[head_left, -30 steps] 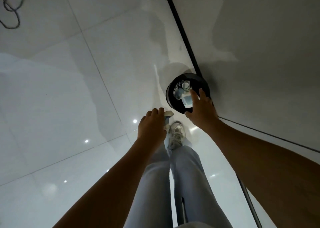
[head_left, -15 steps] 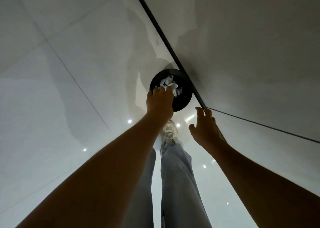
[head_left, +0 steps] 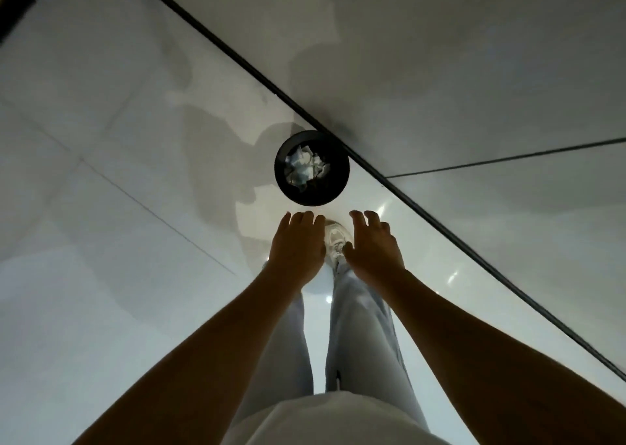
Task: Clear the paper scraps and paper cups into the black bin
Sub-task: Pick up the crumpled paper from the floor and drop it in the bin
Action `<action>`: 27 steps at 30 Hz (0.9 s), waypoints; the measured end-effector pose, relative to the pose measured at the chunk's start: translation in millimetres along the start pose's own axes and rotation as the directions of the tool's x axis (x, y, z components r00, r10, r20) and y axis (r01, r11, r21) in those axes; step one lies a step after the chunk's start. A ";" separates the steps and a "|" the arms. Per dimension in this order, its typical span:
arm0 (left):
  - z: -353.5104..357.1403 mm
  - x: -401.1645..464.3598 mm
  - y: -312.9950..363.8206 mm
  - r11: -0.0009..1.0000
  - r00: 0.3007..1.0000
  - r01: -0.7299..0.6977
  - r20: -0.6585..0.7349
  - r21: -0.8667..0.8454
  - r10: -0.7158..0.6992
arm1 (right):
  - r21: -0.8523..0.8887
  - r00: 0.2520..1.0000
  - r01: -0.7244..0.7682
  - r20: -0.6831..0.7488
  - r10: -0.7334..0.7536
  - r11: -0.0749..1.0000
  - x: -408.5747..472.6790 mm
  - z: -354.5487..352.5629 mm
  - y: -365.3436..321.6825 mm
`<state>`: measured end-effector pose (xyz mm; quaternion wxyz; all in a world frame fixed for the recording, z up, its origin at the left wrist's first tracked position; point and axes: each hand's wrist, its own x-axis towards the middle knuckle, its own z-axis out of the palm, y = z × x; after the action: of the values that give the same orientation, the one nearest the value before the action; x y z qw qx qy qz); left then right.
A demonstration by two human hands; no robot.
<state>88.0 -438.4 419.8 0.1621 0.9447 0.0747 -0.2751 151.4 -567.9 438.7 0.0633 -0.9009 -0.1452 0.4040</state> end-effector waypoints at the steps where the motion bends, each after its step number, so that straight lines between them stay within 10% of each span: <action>1: -4.2 -8.6 0.9 0.999 1.000 -0.031 0.007 0.029 0.030 | 0.021 1.000 -0.021 -0.014 0.022 1.000 -13.0 0.1 -2.2; 12: -48.5 -80.0 72.6 0.871 0.918 -0.388 0.211 0.301 0.336 | 0.395 0.903 -0.369 -0.060 0.424 0.841 -166.1 30.6 22.6; 27: 52.9 -178.5 266.9 0.350 0.586 -0.808 0.580 0.475 0.565 | 0.749 0.595 -0.559 0.063 0.801 0.356 -339.8 157.1 150.7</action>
<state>-26.2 -715.9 545.6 -0.0985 0.8106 -0.4723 -0.3319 -148.7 -817.8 540.4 0.2472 -0.8291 0.4259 0.2648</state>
